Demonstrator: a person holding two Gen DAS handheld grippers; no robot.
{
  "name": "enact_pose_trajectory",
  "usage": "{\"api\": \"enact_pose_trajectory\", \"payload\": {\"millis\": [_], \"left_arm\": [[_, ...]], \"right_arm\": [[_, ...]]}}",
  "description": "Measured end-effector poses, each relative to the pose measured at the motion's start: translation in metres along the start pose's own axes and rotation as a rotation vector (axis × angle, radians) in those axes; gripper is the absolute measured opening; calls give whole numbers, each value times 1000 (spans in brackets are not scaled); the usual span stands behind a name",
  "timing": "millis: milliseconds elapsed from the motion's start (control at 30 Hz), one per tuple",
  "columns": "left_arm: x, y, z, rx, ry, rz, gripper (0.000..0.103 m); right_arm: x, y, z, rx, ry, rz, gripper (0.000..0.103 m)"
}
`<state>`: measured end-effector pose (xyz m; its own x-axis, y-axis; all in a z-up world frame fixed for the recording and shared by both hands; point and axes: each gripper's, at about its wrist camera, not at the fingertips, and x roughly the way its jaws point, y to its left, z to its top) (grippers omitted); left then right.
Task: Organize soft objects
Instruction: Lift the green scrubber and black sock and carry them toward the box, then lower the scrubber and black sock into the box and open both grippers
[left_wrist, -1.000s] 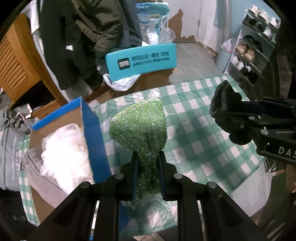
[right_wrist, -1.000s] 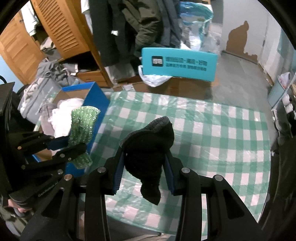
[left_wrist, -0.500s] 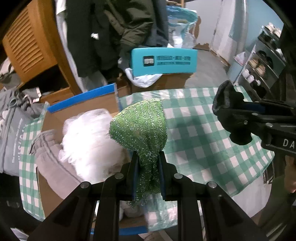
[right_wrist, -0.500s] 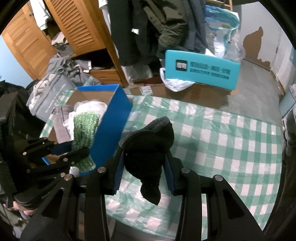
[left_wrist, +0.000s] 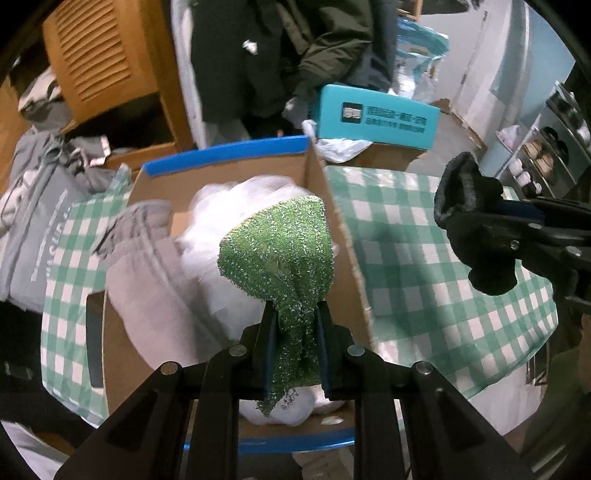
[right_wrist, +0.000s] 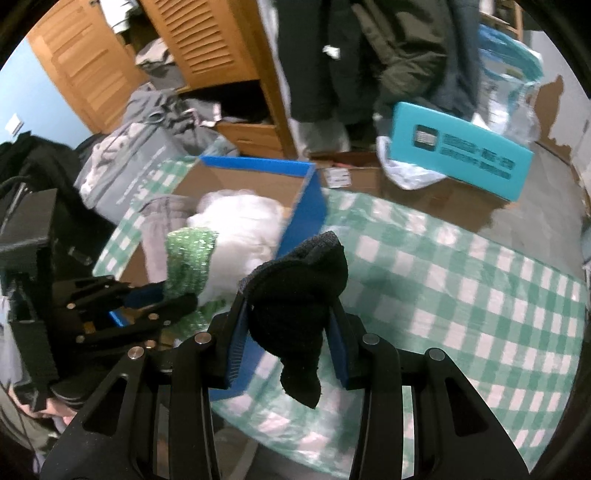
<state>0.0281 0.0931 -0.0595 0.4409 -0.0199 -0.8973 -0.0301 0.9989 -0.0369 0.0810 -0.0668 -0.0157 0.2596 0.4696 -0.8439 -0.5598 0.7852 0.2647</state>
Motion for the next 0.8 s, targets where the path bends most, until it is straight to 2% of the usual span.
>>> {"api": "enact_pose_trajectory", "payload": {"millis": [167,567,767,800], "left_arm": [[4,18,-9,-21,12,32,19],[16,52,-24,-82,57,45,20],[19,61,-29,-125,77,25,32],[19,62,-29,-124,77,27,38]], "right_arm": [[17,24,5,-29,25,32,39],[55,65,11,-57,83,88,39],[73,71,6,-67,126,89,43],[75,71,6,-69,130,85,43]]}}
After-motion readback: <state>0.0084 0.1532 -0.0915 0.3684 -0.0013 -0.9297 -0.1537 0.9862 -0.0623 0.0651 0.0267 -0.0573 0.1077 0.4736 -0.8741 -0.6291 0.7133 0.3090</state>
